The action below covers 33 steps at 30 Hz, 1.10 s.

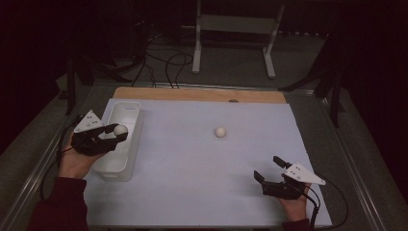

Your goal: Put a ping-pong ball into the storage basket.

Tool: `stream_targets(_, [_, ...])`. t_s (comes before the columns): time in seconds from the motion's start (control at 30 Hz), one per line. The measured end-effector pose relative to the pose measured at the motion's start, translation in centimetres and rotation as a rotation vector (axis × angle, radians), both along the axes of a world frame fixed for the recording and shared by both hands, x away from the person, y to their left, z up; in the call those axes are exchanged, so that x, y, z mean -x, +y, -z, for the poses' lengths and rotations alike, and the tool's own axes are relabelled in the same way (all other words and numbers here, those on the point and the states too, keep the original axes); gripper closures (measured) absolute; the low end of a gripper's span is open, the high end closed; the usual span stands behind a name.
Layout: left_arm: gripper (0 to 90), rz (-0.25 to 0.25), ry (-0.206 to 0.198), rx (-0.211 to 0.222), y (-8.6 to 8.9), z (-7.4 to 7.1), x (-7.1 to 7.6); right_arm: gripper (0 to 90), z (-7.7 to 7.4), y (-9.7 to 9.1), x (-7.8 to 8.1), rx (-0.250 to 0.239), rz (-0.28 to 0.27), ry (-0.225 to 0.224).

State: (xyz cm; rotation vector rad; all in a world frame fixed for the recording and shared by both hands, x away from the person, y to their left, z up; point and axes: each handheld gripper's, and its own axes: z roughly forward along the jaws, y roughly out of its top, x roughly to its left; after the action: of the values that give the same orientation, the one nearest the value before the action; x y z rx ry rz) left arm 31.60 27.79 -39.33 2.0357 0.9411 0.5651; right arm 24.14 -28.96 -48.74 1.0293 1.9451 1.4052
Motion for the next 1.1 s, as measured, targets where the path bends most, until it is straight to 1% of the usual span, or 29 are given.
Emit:
stream_targets(0.33, [50.6, -0.025, 0.004, -0.020, 1.1, 0.3, 0.5, 7.6, 0.0, 0.0, 0.0, 0.000, 0.000, 0.000])
stream_targets(0.47, [50.6, -0.027, 0.004, -0.020, 1.2, 0.4, 0.6, 7.6, 0.0, 0.1, 0.0, 0.002, 0.000, 0.001])
stream_targets(0.57, [50.6, -0.025, 0.006, -0.030, 1.1, 0.4, 0.5, 7.7, 0.0, 0.1, 0.0, 0.002, 0.000, 0.001])
stream_targets(0.67, [49.8, -0.042, 0.005, -0.043, 1.0, 0.5, 0.5, 7.6, 0.0, 0.1, 0.0, 0.002, 0.000, 0.001])
stream_targets(0.7, [45.1, -0.068, -0.006, -0.041, 0.9, 0.5, 0.5, 7.7, 0.0, 0.1, 0.0, 0.003, 0.000, 0.001])
stream_targets(0.73, [33.3, -0.080, -0.010, -0.040, 0.9, 0.5, 0.5, 7.7, 0.0, 0.1, 0.0, 0.002, 0.000, 0.000])
stream_targets(0.77, [24.6, -0.098, -0.017, -0.044, 0.8, 0.5, 0.5, 7.7, 0.0, 0.0, 0.0, 0.002, 0.000, 0.000])
stream_targets(0.8, [17.6, -0.112, -0.018, -0.046, 0.7, 0.5, 0.4, 7.6, 0.0, 0.1, 0.0, 0.001, 0.000, 0.000])
stream_targets(0.87, [6.2, -0.114, 0.000, -0.044, 0.6, 0.4, 0.3, 7.7, 0.0, 0.1, 0.0, 0.001, -0.001, 0.000])
stream_targets(0.9, [2.9, -0.113, 0.001, -0.045, 0.5, 0.4, 0.3, 7.7, 0.0, 0.1, 0.0, 0.001, 0.000, 0.000])
stream_targets(0.97, [0.4, -0.111, -0.002, -0.043, 0.3, 0.4, 0.3, 7.7, 0.0, 0.1, 0.0, 0.003, 0.000, 0.000])
stream_targets(1.1, [0.0, -0.110, -0.005, -0.051, 0.0, 0.6, 0.2, 7.7, 0.0, 0.1, 0.0, 0.003, 0.000, 0.000])
